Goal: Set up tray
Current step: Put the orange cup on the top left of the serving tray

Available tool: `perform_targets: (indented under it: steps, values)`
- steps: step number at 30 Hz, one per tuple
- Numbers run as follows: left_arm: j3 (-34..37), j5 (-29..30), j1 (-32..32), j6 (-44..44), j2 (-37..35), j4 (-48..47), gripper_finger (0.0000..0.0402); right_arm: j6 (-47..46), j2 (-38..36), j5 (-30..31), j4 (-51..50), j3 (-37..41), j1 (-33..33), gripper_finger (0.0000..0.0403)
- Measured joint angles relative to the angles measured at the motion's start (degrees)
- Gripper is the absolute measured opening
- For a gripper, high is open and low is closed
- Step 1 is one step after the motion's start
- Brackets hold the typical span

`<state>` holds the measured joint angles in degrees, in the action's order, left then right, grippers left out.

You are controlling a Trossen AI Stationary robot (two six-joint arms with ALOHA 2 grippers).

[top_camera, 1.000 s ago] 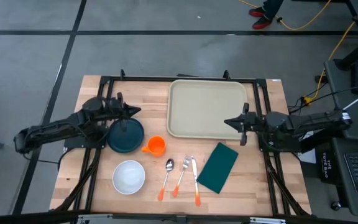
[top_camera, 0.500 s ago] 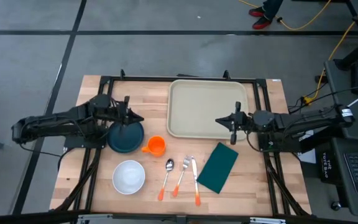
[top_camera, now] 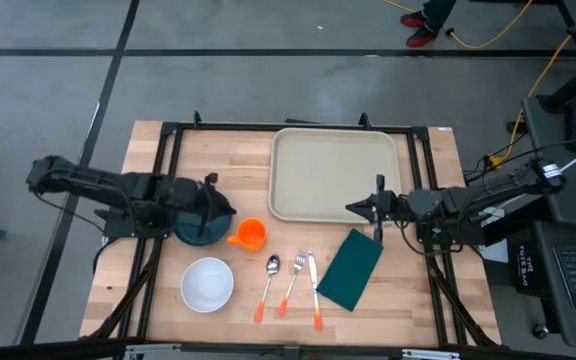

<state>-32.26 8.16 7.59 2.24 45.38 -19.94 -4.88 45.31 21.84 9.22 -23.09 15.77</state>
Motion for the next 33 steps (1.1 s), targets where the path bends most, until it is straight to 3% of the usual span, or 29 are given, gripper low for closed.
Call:
perform_targets:
  steps: [5,10,18,33]
  values:
    - [-7.7,3.6,4.7,3.2,8.0,-6.5,0.0002,-0.3,1.5,6.8,0.0,0.0,3.2,0.0012]
    - [-16.7,9.3,6.9,9.5,16.0,-17.3,0.0002,-0.4,3.6,7.0,0.2,0.0,4.6,0.0012]
    - [-27.9,8.6,7.0,15.2,26.0,-28.9,0.0002,1.1,5.4,7.2,0.4,0.0,4.7,0.0012]
    - [-30.1,9.1,6.9,14.5,27.6,-28.5,0.0010,2.8,5.3,6.5,0.1,0.0,4.6,0.0012]
